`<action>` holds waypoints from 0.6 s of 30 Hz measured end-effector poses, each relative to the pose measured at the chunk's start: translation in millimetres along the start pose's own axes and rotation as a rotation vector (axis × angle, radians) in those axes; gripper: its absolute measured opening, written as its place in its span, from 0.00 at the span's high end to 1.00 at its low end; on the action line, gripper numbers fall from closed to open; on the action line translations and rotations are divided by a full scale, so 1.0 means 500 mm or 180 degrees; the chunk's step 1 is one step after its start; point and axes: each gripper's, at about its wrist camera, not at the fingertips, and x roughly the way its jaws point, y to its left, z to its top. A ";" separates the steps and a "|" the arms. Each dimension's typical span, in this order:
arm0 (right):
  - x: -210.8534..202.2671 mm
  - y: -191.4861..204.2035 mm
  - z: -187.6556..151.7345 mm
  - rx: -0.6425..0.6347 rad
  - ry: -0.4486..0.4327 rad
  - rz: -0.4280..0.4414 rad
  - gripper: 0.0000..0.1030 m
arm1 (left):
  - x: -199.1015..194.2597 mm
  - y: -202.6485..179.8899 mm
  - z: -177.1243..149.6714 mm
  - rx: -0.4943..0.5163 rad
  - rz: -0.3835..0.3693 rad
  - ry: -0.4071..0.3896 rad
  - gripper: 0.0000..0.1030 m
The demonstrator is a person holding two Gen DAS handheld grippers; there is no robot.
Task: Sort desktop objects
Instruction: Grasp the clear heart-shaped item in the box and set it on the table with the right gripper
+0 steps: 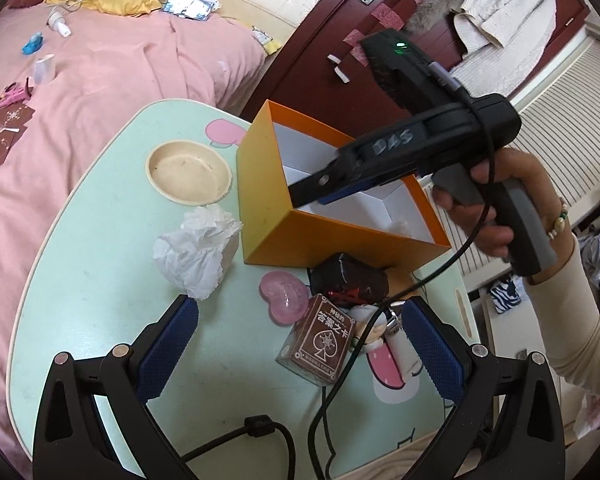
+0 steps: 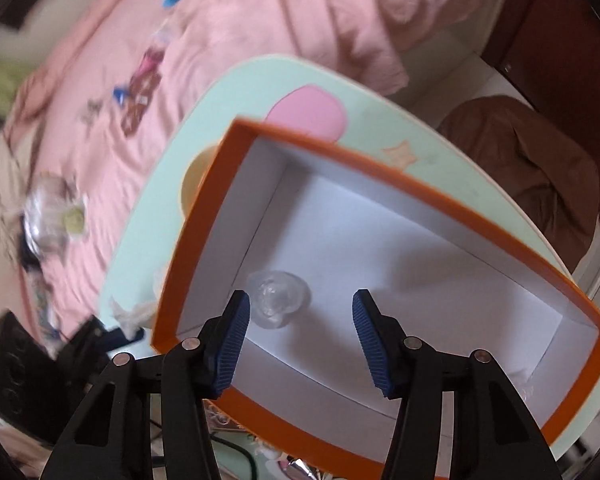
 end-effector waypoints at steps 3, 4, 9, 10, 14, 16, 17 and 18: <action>0.032 0.031 0.008 -0.0226 0.0023 -0.0091 0.48 | -0.007 0.000 -0.002 -0.0008 0.0018 -0.0032 0.01; 0.043 0.040 0.010 -0.0326 0.0037 -0.0134 0.47 | -0.008 0.002 -0.002 -0.0020 0.0027 -0.0035 0.01; 0.047 0.053 -0.007 -0.0632 0.0079 -0.0299 0.64 | -0.011 0.012 -0.005 -0.0103 0.0043 -0.0051 0.01; 0.044 0.050 -0.009 -0.0634 0.0035 -0.0301 0.64 | -0.011 0.013 -0.004 -0.0110 0.0043 -0.0053 0.01; 0.034 0.035 -0.019 -0.0574 -0.0129 -0.0275 0.64 | -0.013 0.011 -0.004 -0.0096 0.0054 -0.0068 0.01; 0.016 0.026 -0.032 -0.0474 -0.0258 -0.0162 0.64 | -0.016 0.010 -0.003 -0.0084 0.0049 -0.0074 0.01; 0.004 0.021 -0.037 -0.0412 -0.0329 -0.0088 0.64 | -0.017 0.009 -0.001 -0.0076 0.0051 -0.0074 0.01; -0.013 0.011 -0.045 -0.0339 -0.0422 -0.0027 0.64 | -0.019 0.009 0.001 -0.0069 0.0052 -0.0075 0.01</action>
